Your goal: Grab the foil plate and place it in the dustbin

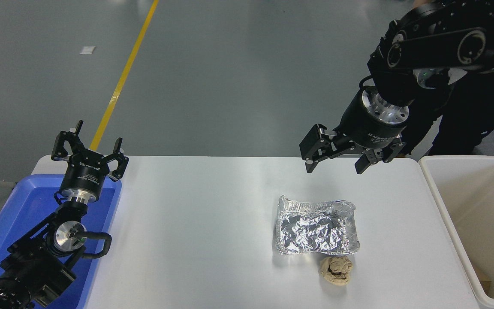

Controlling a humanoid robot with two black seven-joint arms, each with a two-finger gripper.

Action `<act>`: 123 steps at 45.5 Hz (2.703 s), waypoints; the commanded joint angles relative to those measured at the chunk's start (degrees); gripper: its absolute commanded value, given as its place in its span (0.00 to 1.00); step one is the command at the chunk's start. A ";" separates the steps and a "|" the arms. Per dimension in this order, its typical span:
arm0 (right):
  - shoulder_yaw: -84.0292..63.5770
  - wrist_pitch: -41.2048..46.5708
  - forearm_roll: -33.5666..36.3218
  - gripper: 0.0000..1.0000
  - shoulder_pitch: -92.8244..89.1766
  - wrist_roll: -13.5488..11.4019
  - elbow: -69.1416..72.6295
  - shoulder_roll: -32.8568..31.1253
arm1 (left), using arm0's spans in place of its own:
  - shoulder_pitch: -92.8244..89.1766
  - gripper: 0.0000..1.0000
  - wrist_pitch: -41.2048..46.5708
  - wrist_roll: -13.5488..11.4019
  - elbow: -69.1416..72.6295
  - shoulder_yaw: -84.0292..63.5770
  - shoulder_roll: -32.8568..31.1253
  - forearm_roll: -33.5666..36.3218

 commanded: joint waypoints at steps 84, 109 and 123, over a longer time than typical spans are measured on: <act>-1.10 0.00 0.23 1.00 -1.19 0.01 -2.66 0.44 | -0.09 0.98 0.00 0.00 0.00 -0.17 -0.02 0.00; -2.06 0.00 -3.54 1.00 -9.71 0.01 -6.35 -1.49 | -0.09 0.98 0.00 0.00 0.00 -0.17 -0.02 0.00; -4.62 -15.98 -11.80 1.00 -22.01 0.01 -7.67 -1.32 | -0.09 0.98 0.00 0.00 0.00 -0.17 -0.02 0.00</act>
